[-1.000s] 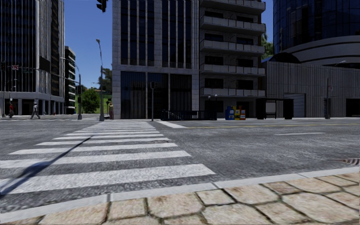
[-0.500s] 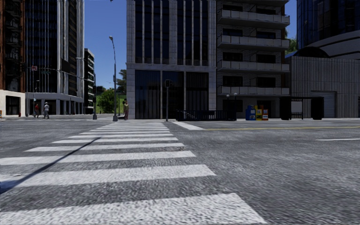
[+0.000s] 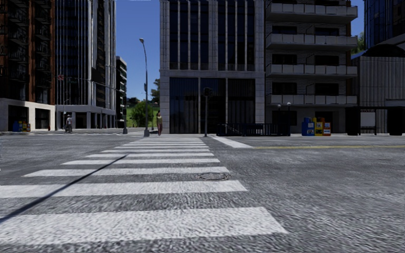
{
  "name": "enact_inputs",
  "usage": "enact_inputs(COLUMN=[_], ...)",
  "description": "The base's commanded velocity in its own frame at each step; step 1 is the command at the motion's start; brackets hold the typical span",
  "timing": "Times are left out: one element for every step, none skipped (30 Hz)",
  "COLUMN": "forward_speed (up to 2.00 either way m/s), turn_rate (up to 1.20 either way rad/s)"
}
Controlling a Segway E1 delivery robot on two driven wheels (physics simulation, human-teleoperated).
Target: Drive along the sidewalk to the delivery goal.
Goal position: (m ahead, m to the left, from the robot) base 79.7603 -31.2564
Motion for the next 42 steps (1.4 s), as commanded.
enact_inputs(forward_speed=[1.24,1.24,1.24,1.24,1.24,1.24,1.24,1.24,1.24,1.24,1.24,1.24,1.24,1.24,1.25,1.31,1.5,1.75,2.0,2.0,2.0,2.0,2.0,2.0,2.0,2.0,2.0,2.0,2.0,2.0,2.0,2.0,2.0,2.0,2.0,2.0,2.0,2.0,2.0,2.0,2.0,2.0], turn_rate=[0.32,0.25,0.25,0.2,0.06,0.0,0.0,0.0,0.0,0.0,0.0,0.0,0.0,0.0,0.0,0.0,0.0,0.0,0.0,0.0,0.0,0.0,0.0,0.0,0.0,0.0,0.0,0.04,0.04,0.08,0.1,0.11,0.14,0.19,0.19,0.23,0.23,0.24,0.24,0.24,0.24,0.24])
